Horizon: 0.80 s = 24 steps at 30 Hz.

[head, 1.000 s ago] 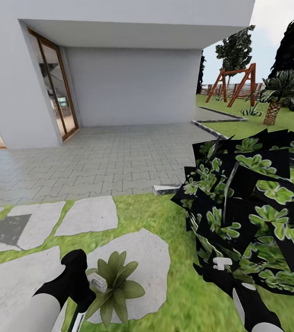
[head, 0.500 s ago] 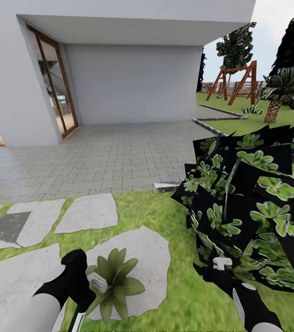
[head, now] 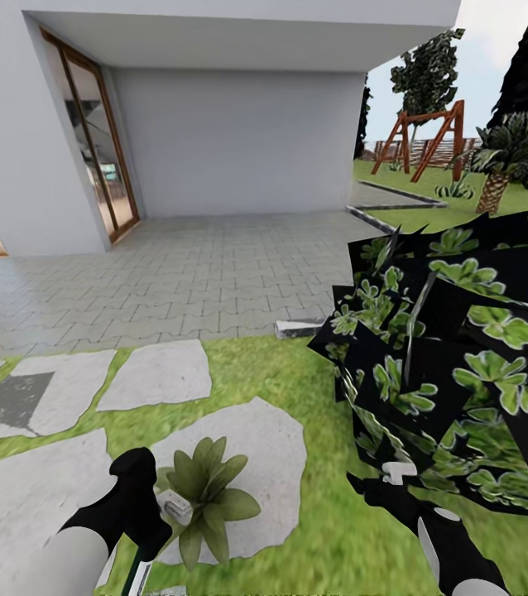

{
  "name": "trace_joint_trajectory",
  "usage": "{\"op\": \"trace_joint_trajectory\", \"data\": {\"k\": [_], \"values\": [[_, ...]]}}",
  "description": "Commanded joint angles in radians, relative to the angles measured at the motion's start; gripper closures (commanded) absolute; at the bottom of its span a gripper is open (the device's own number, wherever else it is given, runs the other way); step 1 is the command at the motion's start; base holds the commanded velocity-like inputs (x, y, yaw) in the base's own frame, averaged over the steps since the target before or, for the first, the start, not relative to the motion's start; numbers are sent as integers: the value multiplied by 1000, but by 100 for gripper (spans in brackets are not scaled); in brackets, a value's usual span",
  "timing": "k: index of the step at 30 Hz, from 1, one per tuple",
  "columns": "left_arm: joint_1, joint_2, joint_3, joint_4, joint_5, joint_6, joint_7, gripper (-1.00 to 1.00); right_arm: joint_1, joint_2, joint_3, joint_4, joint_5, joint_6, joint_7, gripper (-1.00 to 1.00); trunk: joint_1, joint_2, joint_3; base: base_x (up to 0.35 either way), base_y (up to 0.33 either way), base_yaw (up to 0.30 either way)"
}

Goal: Pick up the pesticide atomizer in the garden and spray insectifuge to fully cover both potted plants in the garden.

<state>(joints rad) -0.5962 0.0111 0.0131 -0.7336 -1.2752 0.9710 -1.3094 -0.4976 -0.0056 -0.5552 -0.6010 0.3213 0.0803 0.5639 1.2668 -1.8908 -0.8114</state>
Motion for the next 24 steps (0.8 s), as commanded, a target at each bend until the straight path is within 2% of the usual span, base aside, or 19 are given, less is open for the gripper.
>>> {"op": "trace_joint_trajectory", "data": {"k": [1, 6, 13, 24], "values": [[0, 0, 1, -1, -9, 9, -10, 100, -1, 1, -6, -2, 5, 6, 8, -100, 0, 0, -2, 0, 0, 0], [0, 0, 1, 0, -9, 9, -10, 100, -1, 1, -7, -2, 5, 6, 8, -100, 0, 0, -5, 0, 0, 0], [0, 0, -3, 0, -9, 9, -10, 100, -1, 1, -7, -2, 5, 6, 8, -100, 27, -49, -33, 0, 0, 0], [0, 0, -5, -1, -9, 9, -10, 100, -1, 1, -7, -2, 5, 6, 7, -100, 27, -49, -34, 0, 0, 0]]}}
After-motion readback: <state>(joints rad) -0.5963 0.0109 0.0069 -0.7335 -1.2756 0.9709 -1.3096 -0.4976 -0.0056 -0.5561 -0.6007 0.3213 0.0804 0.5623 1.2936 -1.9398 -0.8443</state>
